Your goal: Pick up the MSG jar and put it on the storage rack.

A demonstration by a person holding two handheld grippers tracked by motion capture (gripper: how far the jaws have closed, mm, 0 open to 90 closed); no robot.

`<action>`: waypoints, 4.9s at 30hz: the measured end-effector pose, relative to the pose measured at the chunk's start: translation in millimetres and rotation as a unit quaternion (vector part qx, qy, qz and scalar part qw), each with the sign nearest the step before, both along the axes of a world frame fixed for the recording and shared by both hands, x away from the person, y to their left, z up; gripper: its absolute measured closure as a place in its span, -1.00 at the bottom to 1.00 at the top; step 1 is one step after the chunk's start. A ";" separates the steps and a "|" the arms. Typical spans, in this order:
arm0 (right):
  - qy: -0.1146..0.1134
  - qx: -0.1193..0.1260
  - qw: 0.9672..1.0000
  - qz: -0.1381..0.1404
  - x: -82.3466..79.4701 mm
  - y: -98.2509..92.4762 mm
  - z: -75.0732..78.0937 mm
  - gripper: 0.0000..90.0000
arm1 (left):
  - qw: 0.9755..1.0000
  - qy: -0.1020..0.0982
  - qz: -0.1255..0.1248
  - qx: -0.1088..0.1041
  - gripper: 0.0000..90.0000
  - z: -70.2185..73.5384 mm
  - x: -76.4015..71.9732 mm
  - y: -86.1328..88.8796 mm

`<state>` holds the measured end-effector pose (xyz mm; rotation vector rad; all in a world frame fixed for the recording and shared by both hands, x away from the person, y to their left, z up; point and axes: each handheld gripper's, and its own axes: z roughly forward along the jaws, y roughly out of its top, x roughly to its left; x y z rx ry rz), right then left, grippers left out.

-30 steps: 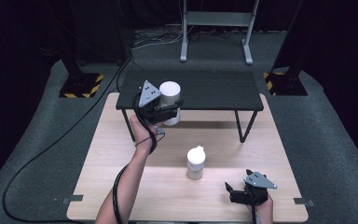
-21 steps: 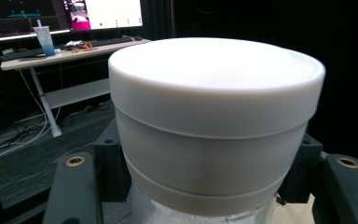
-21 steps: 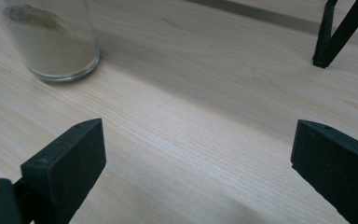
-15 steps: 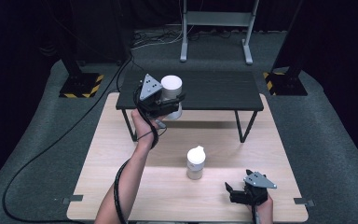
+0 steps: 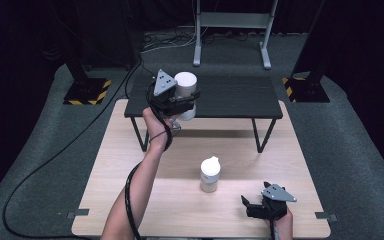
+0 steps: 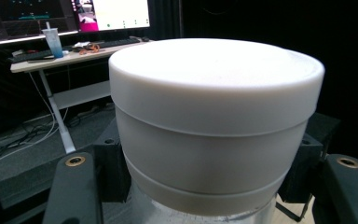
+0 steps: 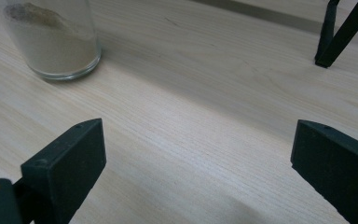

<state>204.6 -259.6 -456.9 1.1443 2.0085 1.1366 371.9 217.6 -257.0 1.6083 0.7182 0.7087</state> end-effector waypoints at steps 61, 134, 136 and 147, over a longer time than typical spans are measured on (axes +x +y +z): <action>0.000 0.007 1.000 0.000 -0.1 -2.4 -0.8 -0.94 | 1.000 0.031 -0.001 0.002 -0.24 -7.0 37.2 -1.4; 0.000 -0.006 1.000 -0.008 -0.7 3.8 0.5 -0.94 | 0.946 0.273 0.099 0.146 -1.00 -180.5 -92.2 84.2; 0.000 -0.003 1.000 -0.007 -0.7 2.6 0.1 -0.94 | 0.946 0.273 0.098 0.146 -1.00 -180.3 -91.9 84.8; 0.004 0.001 1.000 -0.008 0.5 1.5 0.7 -0.95 | 0.946 0.273 0.106 0.142 -1.00 -181.2 -88.2 85.9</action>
